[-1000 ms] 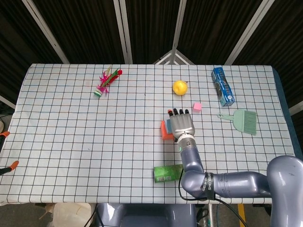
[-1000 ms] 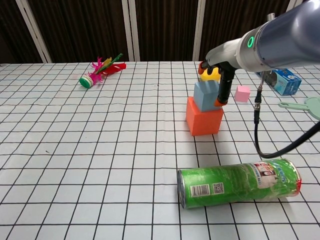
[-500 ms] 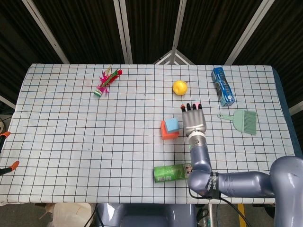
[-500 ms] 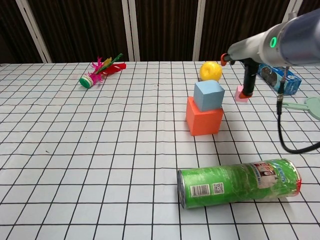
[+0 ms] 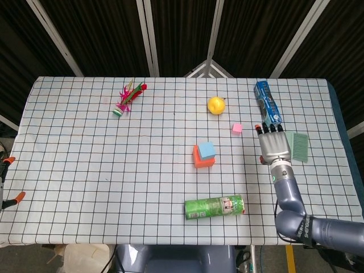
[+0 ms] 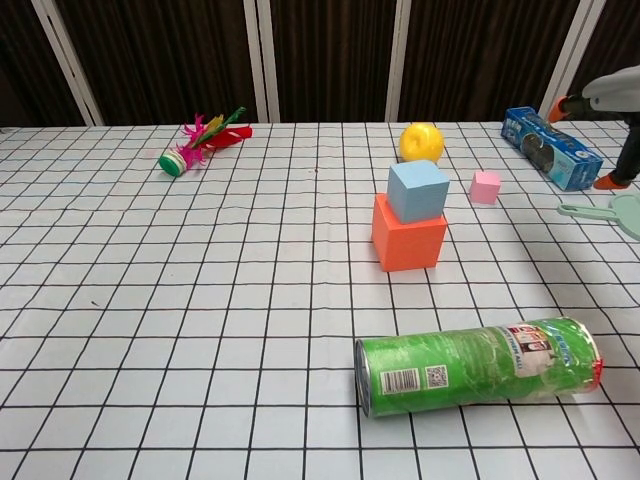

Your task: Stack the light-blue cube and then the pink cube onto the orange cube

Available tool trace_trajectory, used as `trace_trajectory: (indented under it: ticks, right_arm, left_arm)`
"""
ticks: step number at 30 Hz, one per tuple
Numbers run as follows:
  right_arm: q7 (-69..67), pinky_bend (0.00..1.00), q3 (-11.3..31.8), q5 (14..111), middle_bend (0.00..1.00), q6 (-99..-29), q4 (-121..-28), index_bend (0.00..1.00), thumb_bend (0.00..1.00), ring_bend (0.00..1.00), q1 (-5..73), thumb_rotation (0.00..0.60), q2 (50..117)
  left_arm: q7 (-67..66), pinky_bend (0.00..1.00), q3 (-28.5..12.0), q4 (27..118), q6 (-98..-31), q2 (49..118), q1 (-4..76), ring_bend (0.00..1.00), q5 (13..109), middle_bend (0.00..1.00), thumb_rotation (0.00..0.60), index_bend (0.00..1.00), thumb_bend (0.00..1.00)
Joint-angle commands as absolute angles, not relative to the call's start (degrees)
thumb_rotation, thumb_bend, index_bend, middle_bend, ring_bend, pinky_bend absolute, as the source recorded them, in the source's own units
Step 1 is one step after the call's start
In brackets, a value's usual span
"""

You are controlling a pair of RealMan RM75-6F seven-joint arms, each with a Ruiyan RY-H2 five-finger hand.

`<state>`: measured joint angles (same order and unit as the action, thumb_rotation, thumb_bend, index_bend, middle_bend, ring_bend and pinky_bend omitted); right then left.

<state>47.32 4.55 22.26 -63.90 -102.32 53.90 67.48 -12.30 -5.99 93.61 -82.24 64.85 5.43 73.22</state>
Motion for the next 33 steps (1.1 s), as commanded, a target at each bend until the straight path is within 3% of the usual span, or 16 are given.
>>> trace_trajectory:
  ticks: [1, 10, 24, 30, 33]
  right_arm:
    - [38.9, 0.1, 3.1, 32.5, 0.08, -58.5, -102.4, 0.13, 0.35, 0.1, 49.2, 0.6, 63.4]
    - [39.8, 0.1, 4.9, 28.2, 0.08, -55.2, -99.1, 0.16, 0.35, 0.1, 52.3, 0.6, 66.6]
    - [43.2, 0.09, 9.4, 14.1, 0.08, -50.7, -85.7, 0.21, 0.35, 0.1, 60.4, 0.6, 74.1]
    - [41.1, 0.09, 11.0, 12.0, 0.08, -48.9, -79.9, 0.21, 0.35, 0.1, 61.7, 0.6, 77.7]
    - [41.2, 0.09, 10.9, 10.8, 0.08, -48.4, -76.9, 0.16, 0.35, 0.1, 62.2, 0.6, 79.8]
  left_arm:
    - [-13.1, 0.02, -6.3, 93.1, -81.5, 65.6, 6.1, 0.0, 72.4, 0.01, 0.6, 0.14, 0.2]
    - [-14.5, 0.02, -6.3, 92.6, -80.8, 66.2, 6.5, 0.0, 71.4, 0.01, 0.6, 0.14, 0.2]
    - [-12.9, 0.02, -6.4, 93.5, -83.3, 64.9, 5.0, 0.0, 71.7, 0.01, 0.6, 0.15, 0.2]
    - [-13.3, 0.02, -6.6, 93.6, -83.0, 65.0, 5.1, 0.0, 71.1, 0.01, 0.6, 0.15, 0.2]
    - [-13.6, 0.02, -6.6, 93.6, -83.1, 65.0, 5.1, 0.0, 71.1, 0.01, 0.6, 0.15, 0.2]
